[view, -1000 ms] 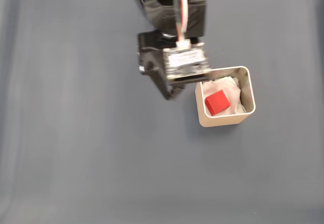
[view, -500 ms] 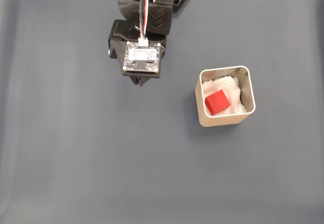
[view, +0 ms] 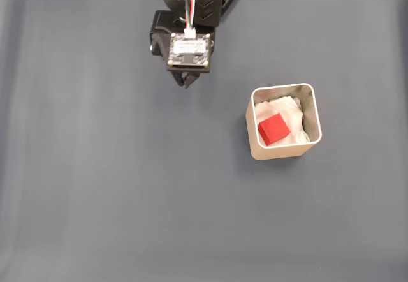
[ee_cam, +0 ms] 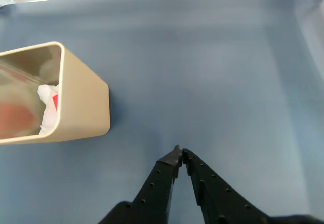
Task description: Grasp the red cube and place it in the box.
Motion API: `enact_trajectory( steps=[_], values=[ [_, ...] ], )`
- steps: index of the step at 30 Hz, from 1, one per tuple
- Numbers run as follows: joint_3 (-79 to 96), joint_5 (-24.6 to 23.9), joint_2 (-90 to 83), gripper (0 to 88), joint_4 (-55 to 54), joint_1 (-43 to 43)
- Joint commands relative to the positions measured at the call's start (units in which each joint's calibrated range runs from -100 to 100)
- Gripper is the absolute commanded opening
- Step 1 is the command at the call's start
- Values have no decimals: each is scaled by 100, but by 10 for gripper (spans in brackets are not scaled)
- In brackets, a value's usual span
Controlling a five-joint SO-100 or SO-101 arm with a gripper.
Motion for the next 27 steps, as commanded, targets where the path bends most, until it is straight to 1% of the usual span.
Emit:
enact_trajectory(
  steps=[1,14,25,27],
  values=[
    [189,-34,-430,2,-23,-64],
    [1620,-68,-1876,2,124,-242],
    [2659,-73,-2706,1,247,-221],
    [2659,-68,-2741,1,453,-249]
  ],
)
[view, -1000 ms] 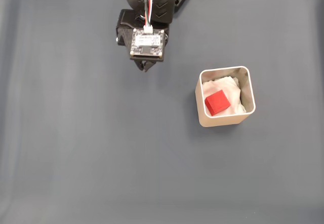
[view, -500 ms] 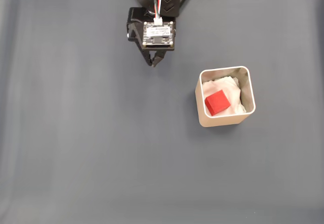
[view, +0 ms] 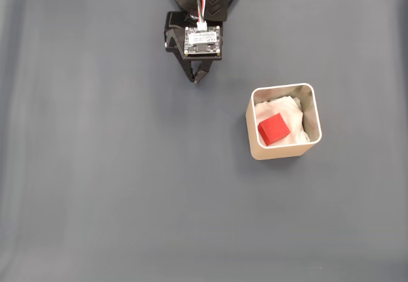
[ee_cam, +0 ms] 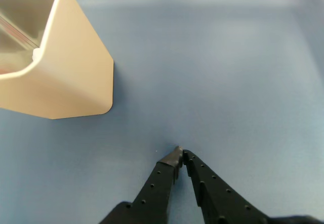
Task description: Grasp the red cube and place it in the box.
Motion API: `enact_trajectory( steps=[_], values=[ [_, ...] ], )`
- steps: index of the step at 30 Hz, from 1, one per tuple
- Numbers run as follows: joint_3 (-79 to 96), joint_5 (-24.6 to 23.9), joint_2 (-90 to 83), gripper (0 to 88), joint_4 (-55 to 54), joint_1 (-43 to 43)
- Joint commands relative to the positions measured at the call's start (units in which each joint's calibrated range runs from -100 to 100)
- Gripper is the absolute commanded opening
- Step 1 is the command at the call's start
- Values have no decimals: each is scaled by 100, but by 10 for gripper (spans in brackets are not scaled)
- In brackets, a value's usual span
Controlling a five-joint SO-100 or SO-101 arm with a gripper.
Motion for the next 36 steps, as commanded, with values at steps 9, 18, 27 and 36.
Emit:
enact_trajectory(
  steps=[9,18,27,36],
  values=[
    [109,-122,-188,1,956,-243],
    [109,-54,-196,1,2039,-243],
    [109,-195,-196,3,2056,-215],
    [109,-195,-196,3,2056,-215]
  ],
)
